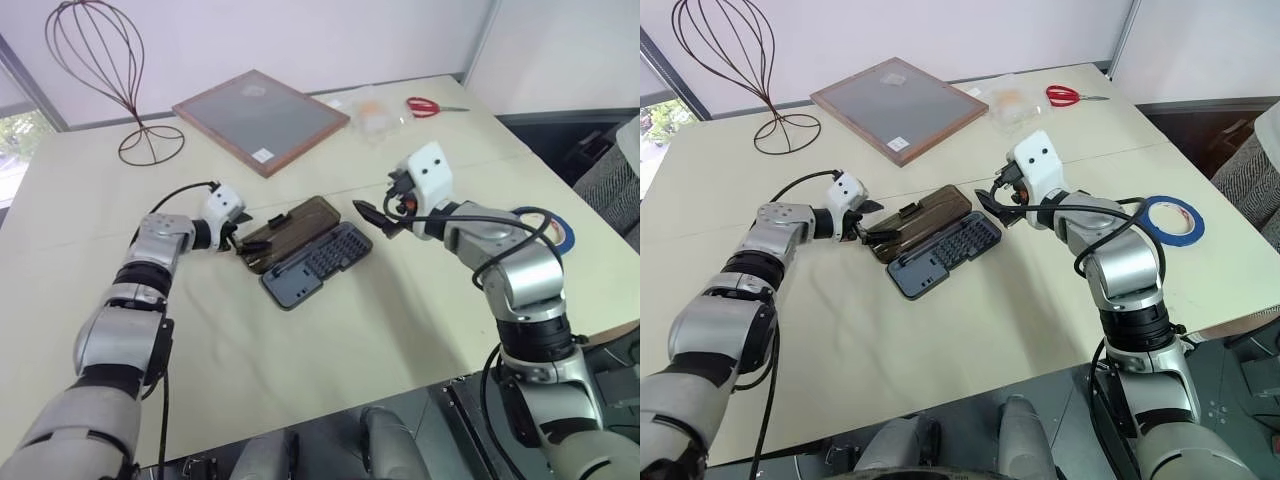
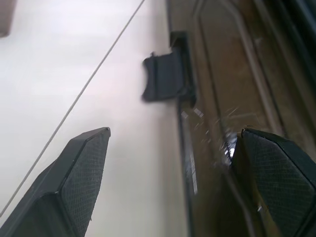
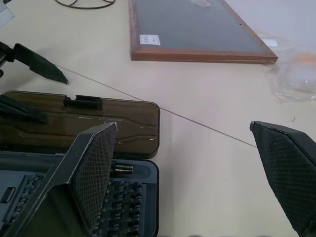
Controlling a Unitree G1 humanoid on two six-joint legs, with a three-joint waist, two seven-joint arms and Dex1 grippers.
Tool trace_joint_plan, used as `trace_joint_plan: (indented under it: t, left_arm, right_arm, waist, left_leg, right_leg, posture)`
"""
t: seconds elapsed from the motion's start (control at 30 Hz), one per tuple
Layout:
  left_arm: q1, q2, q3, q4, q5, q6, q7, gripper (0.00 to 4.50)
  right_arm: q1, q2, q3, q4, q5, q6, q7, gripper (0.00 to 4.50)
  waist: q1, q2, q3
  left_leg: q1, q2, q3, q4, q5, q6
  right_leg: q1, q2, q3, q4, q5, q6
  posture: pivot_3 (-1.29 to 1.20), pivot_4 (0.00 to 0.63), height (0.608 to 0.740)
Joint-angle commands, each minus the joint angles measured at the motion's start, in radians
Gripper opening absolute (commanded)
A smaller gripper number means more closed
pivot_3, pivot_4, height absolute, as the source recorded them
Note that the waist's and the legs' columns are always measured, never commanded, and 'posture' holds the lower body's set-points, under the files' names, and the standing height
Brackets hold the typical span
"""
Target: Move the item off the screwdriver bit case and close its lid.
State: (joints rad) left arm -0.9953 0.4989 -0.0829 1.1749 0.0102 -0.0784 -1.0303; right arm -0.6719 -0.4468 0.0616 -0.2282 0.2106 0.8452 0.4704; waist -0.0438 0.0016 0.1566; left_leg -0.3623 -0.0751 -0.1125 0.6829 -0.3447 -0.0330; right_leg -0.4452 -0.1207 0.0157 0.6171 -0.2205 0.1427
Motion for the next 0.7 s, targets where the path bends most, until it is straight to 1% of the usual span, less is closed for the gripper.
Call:
trace_joint_plan:
  t: [0.03, 0.07, 0.1, 0.13, 0.17, 0.27, 0.3, 0.37, 0.6, 0.7]
  left_arm:
    - [0.013, 0.017, 0.019, -0.006, 0.003, -0.001, 0.011, 4.43]
    - [0.017, 0.015, 0.020, -0.007, 0.004, -0.001, 0.012, 4.43]
    - [0.021, 0.013, 0.022, -0.008, 0.005, 0.000, 0.013, 3.90]
    - [0.025, 0.011, 0.023, -0.009, 0.006, 0.002, 0.013, 3.58]
    - [0.027, 0.009, 0.025, -0.009, 0.008, 0.002, 0.015, 3.15]
    - [0.033, 0.004, 0.024, -0.011, 0.013, 0.009, 0.020, 1.68]
    - [0.034, 0.002, 0.024, -0.013, 0.014, 0.011, 0.019, 1.09]
    - [0.037, -0.001, 0.022, -0.016, 0.016, 0.017, 0.018, 0.05]
    - [0.034, -0.004, 0.017, -0.017, 0.023, 0.020, 0.015, 0.01]
    - [0.035, -0.009, 0.018, -0.037, 0.010, -0.008, -0.033, 0.01]
  right_arm:
    - [-0.032, -0.008, -0.006, -0.013, -0.001, -0.022, 0.007, 4.50]
    - [-0.036, -0.008, -0.003, -0.009, -0.001, -0.023, 0.009, 4.50]
    - [-0.039, -0.009, -0.001, -0.006, -0.002, -0.024, 0.011, 4.50]
    - [-0.042, -0.009, 0.000, -0.003, -0.002, -0.025, 0.013, 4.50]
    - [-0.044, -0.009, 0.001, -0.001, -0.002, -0.026, 0.016, 4.50]
    - [-0.048, -0.011, 0.003, 0.002, -0.003, -0.027, 0.019, 4.50]
    - [-0.050, -0.012, 0.003, 0.002, -0.003, -0.027, 0.020, 4.50]
    - [-0.052, -0.014, 0.004, 0.004, -0.005, -0.027, 0.023, 4.50]
    - [-0.057, -0.021, 0.002, 0.006, -0.008, -0.026, 0.029, 4.50]
    - [-0.061, -0.021, 0.001, 0.009, -0.011, -0.025, 0.029, 4.50]
  waist:
    - [0.001, 0.000, 0.000]
    - [0.000, 0.000, 0.000]
    - [0.000, 0.000, 0.000]
    - [0.000, 0.000, 0.000]
    - [0.000, 0.000, 0.000]
    - [0.000, 0.000, 0.000]
    - [0.000, 0.000, 0.000]
    - [0.001, 0.000, 0.000]
    - [0.002, 0.000, 0.000]
    - [0.002, 0.000, 0.000]
  left_leg:
    - [0.000, 0.000, 0.000, 0.000, 0.000, 0.000]
    - [0.000, 0.000, 0.000, 0.000, 0.000, 0.000]
    - [0.000, 0.000, 0.000, 0.000, 0.000, 0.000]
    - [0.000, 0.000, 0.000, 0.000, 0.000, 0.000]
    - [0.000, 0.000, 0.000, 0.000, 0.000, 0.000]
    - [0.001, 0.000, 0.000, 0.001, 0.000, 0.000]
    - [0.001, 0.000, 0.000, 0.001, 0.000, 0.000]
    - [0.002, 0.000, 0.000, 0.001, 0.000, 0.000]
    - [0.003, 0.000, 0.000, 0.001, 0.000, 0.000]
    - [0.003, 0.000, 0.000, 0.001, 0.000, 0.000]
  right_leg:
    - [0.000, 0.000, 0.000, 0.000, 0.000, 0.000]
    - [0.000, 0.000, 0.000, 0.000, 0.000, 0.000]
    - [0.000, 0.000, 0.000, 0.000, 0.000, 0.000]
    - [0.000, 0.000, 0.000, 0.000, 0.000, 0.000]
    - [0.000, 0.000, 0.000, 0.001, 0.000, 0.000]
    - [0.000, 0.000, 0.000, 0.001, 0.000, 0.000]
    - [0.001, 0.000, 0.000, 0.002, 0.000, 0.000]
    - [0.001, 0.000, 0.000, 0.003, 0.000, 0.000]
    - [0.001, 0.000, 0.000, 0.003, 0.000, 0.000]
    - [0.001, 0.000, 0.000, 0.003, 0.000, 0.000]
  posture:
    - [0.00, 0.150, 0.740]
    - [0.00, 0.150, 0.740]
    - [0.00, 0.150, 0.740]
    - [0.00, 0.150, 0.740]
    - [0.00, 0.150, 0.740]
    - [0.00, 0.150, 0.740]
    - [0.00, 0.150, 0.740]
    - [0.00, 0.150, 0.740]
    - [0.00, 0.150, 0.740]
    - [0.00, 0.150, 0.740]
